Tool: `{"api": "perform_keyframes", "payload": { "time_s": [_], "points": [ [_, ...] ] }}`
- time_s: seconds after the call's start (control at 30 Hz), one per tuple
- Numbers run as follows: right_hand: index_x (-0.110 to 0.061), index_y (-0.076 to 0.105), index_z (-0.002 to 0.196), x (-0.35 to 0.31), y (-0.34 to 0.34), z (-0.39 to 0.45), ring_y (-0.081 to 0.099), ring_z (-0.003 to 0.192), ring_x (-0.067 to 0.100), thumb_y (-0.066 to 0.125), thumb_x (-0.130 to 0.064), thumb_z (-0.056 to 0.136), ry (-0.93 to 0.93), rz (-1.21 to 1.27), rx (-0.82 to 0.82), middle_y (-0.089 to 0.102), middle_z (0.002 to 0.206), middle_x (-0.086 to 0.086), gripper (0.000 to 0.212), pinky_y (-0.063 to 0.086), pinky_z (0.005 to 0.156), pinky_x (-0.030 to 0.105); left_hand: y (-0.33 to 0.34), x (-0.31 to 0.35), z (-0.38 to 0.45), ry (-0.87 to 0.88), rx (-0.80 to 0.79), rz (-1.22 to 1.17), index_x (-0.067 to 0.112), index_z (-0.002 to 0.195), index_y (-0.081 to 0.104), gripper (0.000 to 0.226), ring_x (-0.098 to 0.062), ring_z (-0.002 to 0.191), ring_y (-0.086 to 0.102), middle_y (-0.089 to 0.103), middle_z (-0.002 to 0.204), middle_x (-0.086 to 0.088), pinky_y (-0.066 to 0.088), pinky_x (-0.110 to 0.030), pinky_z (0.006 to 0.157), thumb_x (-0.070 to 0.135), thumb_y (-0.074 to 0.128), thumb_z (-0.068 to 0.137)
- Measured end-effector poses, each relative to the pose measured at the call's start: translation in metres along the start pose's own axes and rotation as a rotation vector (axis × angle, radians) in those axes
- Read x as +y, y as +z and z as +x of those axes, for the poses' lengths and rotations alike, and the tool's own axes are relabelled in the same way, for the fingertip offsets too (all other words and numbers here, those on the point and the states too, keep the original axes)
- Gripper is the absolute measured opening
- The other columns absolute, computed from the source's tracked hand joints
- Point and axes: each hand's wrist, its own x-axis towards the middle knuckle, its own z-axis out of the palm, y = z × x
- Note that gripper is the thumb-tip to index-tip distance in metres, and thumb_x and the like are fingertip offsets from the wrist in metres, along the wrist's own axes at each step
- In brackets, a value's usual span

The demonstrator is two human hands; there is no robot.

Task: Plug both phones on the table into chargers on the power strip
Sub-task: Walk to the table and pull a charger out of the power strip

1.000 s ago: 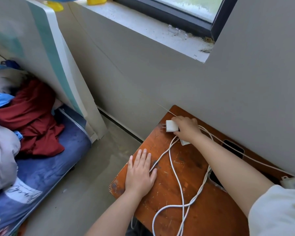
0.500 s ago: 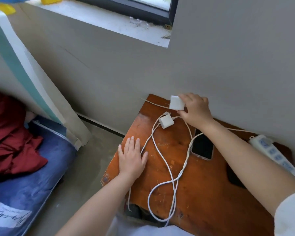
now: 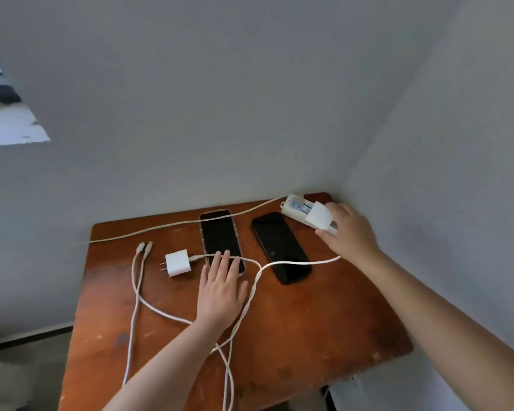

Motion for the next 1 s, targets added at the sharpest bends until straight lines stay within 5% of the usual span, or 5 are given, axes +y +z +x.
{"api": "perform_keyframes", "payload": {
  "time_s": [0.47,0.7,0.9,1.0],
  "points": [
    [-0.014,0.048,0.123,0.051,0.019,0.071,0.055,0.112,0.027,0.061,-0.028,0.086,-0.052,-0.265,-0.241,0.056,0.123,0.009,0.042,0.042,0.088,0.035,0.018,0.039,0.019,-0.083,-0.042,0.074,0.022,0.146,0.005,0.052,-0.019,0.143,-0.012,-0.003,0.157,-0.001,-0.006,-0.035,0.117,0.039,0.021,0.099],
    [-0.010,0.058,0.109,0.052,0.016,0.101,0.060,0.102,0.026,0.064,-0.027,0.083,-0.102,-0.299,-0.357,0.063,0.113,0.010,0.032,0.033,0.060,0.025,0.032,0.045,0.033,-0.137,-0.013,0.084,0.022,0.146,0.008,0.053,-0.017,0.143,-0.012,-0.001,0.157,0.000,-0.006,-0.037,0.117,0.041,0.021,0.098],
    [-0.009,0.059,0.109,0.045,0.013,0.116,0.059,0.089,0.021,0.064,-0.029,0.083,-0.080,-0.281,-0.466,0.061,0.096,0.009,0.033,0.036,0.057,0.023,0.038,0.043,0.035,-0.149,0.016,0.142,0.023,0.145,0.008,0.060,-0.016,0.143,-0.012,0.001,0.157,0.001,-0.012,-0.032,0.111,0.048,0.005,0.091],
    [-0.009,0.059,0.108,0.040,0.013,0.123,0.063,0.093,0.022,0.064,-0.027,0.083,-0.053,-0.280,-0.508,0.065,0.103,0.009,0.031,0.042,0.066,0.025,0.040,0.043,0.037,-0.149,0.032,0.139,0.023,0.145,0.009,0.056,-0.015,0.142,-0.014,0.002,0.157,0.002,-0.014,-0.030,0.106,0.048,0.007,0.095]
  ]
}}
